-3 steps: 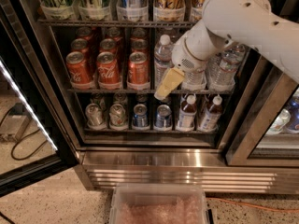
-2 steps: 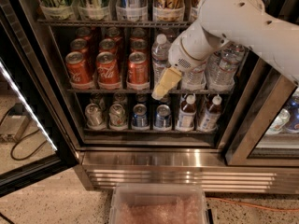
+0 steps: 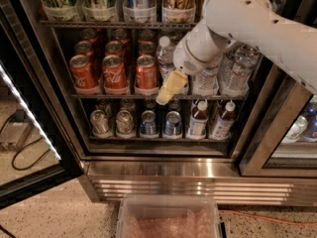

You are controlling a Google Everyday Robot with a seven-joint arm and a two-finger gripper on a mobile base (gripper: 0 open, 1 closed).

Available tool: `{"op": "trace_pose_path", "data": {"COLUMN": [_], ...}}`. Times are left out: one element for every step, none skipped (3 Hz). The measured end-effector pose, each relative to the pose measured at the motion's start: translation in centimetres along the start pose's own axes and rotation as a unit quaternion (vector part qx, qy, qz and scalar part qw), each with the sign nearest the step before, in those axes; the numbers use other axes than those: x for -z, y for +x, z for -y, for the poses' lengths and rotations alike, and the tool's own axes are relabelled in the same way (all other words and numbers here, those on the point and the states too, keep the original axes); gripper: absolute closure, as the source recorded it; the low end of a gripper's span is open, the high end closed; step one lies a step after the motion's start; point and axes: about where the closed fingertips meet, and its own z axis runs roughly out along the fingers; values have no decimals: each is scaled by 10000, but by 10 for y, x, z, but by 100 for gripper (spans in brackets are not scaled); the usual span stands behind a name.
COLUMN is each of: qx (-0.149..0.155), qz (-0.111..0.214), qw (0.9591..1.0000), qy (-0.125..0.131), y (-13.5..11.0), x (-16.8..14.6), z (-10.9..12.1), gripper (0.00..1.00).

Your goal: Pick water bottle from middle shelf of fridge

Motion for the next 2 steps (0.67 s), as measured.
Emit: {"op": "trace_pose_path", "data": {"qx": [2,2], "qz": [-17,-17], "qw": [10000,10000], "qy": [-20,-20], "y": [-2,-2], "x": [0,0], "z": [1,1], "gripper": [23,46]}}
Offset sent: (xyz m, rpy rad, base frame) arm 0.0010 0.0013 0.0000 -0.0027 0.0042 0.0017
